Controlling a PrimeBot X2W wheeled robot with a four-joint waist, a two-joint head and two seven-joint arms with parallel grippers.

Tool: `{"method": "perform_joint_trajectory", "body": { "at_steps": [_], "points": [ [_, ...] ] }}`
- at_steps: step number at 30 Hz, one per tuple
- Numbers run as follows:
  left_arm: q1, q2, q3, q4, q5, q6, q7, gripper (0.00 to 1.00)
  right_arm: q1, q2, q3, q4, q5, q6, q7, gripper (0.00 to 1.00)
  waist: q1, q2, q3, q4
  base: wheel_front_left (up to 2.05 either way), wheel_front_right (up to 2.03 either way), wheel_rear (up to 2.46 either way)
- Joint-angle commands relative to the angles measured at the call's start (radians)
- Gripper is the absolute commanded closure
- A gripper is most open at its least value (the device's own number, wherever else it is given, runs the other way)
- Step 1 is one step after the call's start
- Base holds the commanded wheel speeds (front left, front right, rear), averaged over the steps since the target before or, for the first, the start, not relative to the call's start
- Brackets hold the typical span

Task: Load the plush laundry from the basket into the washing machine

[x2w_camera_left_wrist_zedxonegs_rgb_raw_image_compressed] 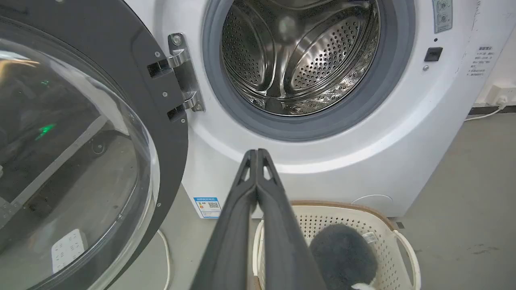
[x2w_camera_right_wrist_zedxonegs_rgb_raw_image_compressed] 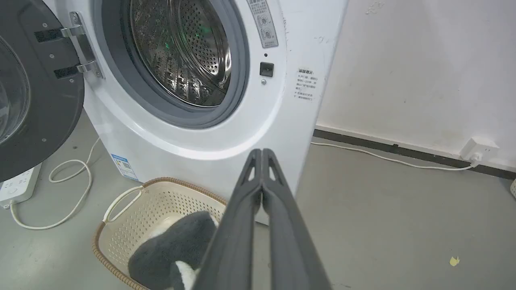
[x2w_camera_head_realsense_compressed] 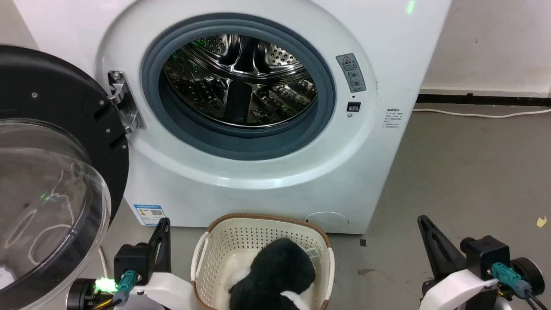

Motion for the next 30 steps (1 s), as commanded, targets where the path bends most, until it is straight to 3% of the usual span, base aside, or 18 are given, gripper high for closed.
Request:
{"method": "perform_joint_trajectory", "body": {
  "at_steps": [1,30],
  "points": [
    [-0.015,0.000,0.000,-0.004,0.002,-0.004,0.000,1.00,-0.012,-0.001,0.000,-0.004,-0.007,-0.001,0.000,1.00,0.0000,-0.0001,0.000,0.000,0.00,0.00,0.00],
    [-0.015,0.000,0.000,-0.004,0.002,-0.004,0.000,1.00,-0.012,-0.001,0.000,-0.004,-0.007,-0.001,0.000,1.00,0.0000,-0.0001,0.000,0.000,0.00,0.00,0.00]
  ]
}}
